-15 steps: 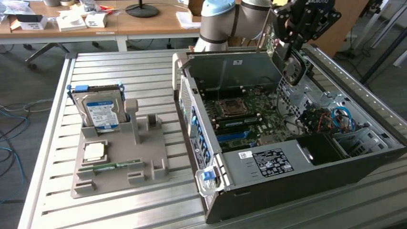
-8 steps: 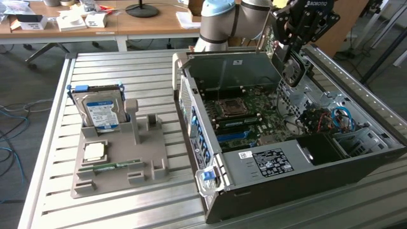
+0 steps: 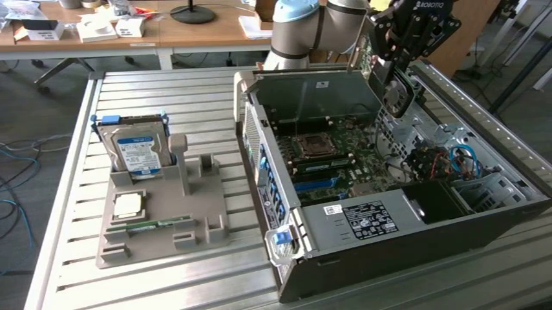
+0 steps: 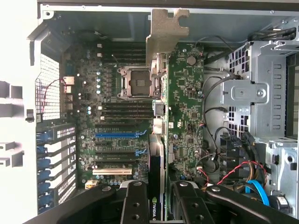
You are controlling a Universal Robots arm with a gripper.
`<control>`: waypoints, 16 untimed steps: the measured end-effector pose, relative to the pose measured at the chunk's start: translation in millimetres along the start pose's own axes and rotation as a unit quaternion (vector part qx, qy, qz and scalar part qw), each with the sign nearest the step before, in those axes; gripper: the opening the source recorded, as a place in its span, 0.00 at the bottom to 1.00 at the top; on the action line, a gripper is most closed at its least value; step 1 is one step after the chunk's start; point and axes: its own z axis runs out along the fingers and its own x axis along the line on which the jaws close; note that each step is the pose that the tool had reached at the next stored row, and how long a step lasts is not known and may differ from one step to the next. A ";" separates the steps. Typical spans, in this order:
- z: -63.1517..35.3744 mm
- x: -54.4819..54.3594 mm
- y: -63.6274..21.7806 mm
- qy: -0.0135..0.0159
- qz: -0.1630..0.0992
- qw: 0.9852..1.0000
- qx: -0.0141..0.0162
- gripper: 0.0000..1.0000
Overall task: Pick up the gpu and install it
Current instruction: 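Insert the gpu into the slot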
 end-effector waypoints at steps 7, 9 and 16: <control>0.1 0.1 0.0 0.000 -0.008 1.000 0.000 0.26; 0.3 0.0 0.0 0.001 -0.024 1.000 -0.001 0.26; 0.9 0.1 0.0 0.004 -0.087 0.996 -0.002 0.26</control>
